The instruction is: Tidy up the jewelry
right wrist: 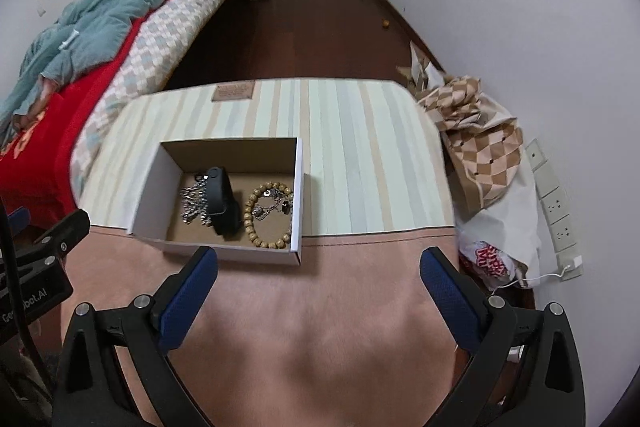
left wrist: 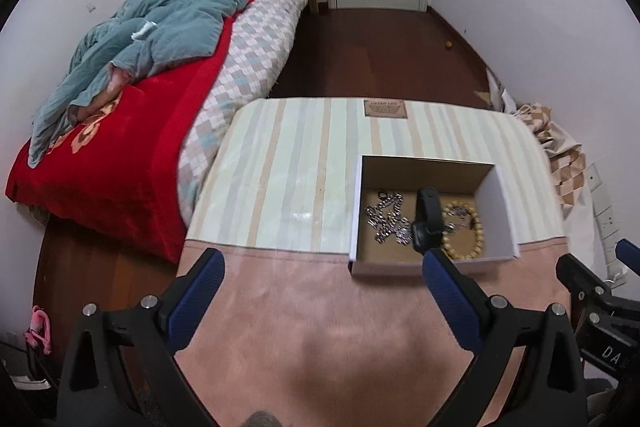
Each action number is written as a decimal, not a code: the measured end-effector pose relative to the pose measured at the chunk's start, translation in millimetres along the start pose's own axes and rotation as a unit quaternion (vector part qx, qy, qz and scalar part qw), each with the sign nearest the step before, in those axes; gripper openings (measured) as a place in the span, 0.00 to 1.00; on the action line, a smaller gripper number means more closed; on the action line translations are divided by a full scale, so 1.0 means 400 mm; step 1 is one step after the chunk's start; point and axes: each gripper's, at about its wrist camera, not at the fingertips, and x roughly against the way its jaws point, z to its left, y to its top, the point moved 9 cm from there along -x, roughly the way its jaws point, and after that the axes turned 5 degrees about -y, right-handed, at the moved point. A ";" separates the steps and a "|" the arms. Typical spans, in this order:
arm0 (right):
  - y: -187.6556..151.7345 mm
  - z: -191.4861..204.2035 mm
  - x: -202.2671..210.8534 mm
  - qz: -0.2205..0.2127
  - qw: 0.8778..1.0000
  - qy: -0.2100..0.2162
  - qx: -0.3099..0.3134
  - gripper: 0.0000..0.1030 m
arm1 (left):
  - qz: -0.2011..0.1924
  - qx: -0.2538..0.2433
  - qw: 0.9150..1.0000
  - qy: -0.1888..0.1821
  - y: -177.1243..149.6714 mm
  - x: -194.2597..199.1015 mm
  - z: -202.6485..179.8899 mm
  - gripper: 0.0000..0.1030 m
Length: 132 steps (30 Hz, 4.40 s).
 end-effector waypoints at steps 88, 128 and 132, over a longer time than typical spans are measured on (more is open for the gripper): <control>0.067 -0.075 0.387 -0.054 0.998 -0.015 0.007 1.00 | -0.032 0.004 0.999 -0.015 0.032 0.317 -0.043 1.00; 0.041 -0.064 0.395 -0.054 0.998 -0.011 0.003 1.00 | -0.038 0.002 0.999 -0.014 0.031 0.323 -0.036 1.00; 0.042 -0.062 0.397 -0.054 0.998 -0.011 0.002 1.00 | -0.037 0.003 0.999 -0.014 0.030 0.323 -0.036 1.00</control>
